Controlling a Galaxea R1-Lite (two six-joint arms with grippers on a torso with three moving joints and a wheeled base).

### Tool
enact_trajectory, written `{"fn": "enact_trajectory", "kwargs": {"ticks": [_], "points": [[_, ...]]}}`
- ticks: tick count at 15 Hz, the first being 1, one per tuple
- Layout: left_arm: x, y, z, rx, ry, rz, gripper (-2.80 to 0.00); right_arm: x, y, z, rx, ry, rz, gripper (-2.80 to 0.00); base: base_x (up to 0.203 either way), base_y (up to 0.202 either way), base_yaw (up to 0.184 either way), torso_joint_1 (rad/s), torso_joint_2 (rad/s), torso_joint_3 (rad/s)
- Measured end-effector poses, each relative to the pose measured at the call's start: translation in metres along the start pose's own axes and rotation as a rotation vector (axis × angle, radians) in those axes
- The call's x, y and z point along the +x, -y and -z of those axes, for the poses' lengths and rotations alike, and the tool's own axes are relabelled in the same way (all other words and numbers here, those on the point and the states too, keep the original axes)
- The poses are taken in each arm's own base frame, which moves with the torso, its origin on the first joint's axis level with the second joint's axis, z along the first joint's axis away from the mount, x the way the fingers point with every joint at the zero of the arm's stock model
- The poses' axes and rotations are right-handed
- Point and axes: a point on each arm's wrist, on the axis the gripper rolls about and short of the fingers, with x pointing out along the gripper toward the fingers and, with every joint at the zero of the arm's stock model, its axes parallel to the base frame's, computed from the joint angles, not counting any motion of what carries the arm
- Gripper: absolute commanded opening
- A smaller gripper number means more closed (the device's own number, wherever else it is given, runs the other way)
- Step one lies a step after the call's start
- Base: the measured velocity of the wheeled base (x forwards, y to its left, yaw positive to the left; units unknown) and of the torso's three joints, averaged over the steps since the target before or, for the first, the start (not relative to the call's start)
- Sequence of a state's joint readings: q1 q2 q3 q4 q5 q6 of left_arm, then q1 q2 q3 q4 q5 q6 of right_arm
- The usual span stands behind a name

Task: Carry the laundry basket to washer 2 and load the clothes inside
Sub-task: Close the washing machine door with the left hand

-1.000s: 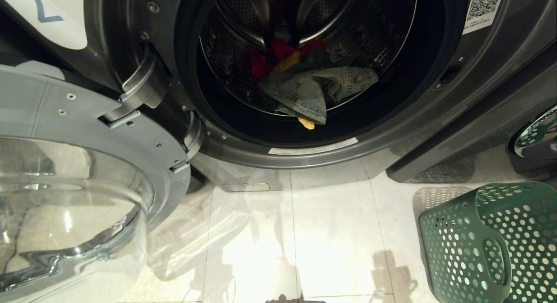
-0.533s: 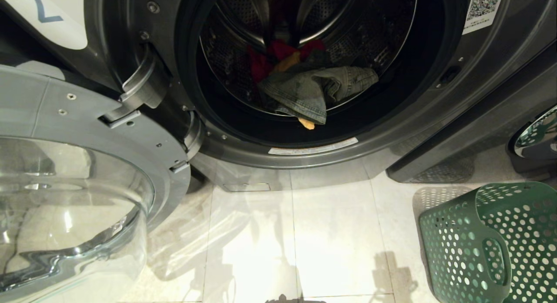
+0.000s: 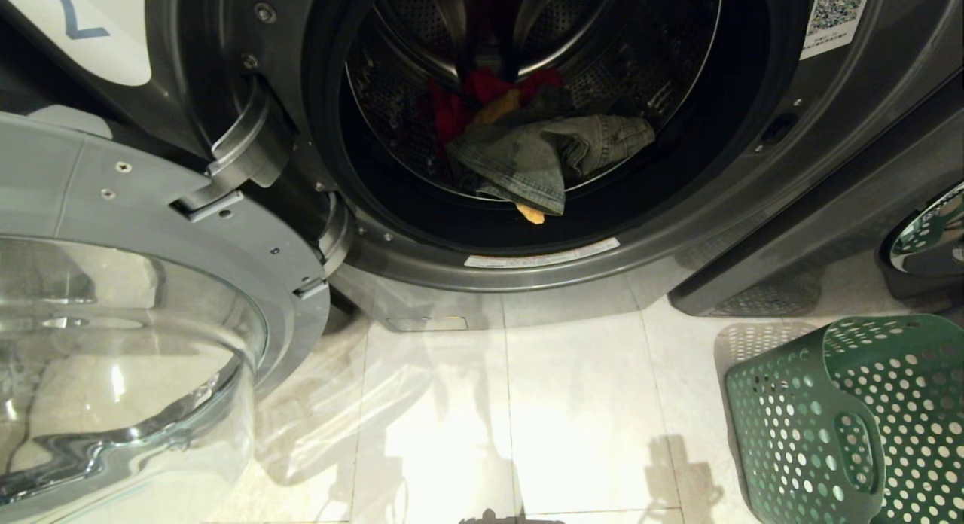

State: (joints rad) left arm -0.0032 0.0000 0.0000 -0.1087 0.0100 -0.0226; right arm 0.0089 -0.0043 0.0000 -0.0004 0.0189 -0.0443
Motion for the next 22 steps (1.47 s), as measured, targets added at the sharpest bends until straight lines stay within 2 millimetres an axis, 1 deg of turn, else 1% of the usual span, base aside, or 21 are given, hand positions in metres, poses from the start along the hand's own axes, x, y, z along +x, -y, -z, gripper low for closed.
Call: {"fn": "enact_trajectory", "kwargs": {"ticks": [7, 22], "points": [[0.0000, 0.0000, 0.0000, 0.000, 0.000, 0.000, -2.80, 0.0000, 0.0003, 0.0000, 0.007, -0.001, 0.014, -2.80, 0.000, 0.000, 0.000, 0.001, 0.00, 0.011], [0.0000, 0.0000, 0.0001, 0.001, -0.001, 0.000, -2.80, 0.0001, 0.0003, -0.0002, 0.009, -0.001, 0.014, -2.80, 0.000, 0.000, 0.000, 0.004, 0.00, 0.190]]}}
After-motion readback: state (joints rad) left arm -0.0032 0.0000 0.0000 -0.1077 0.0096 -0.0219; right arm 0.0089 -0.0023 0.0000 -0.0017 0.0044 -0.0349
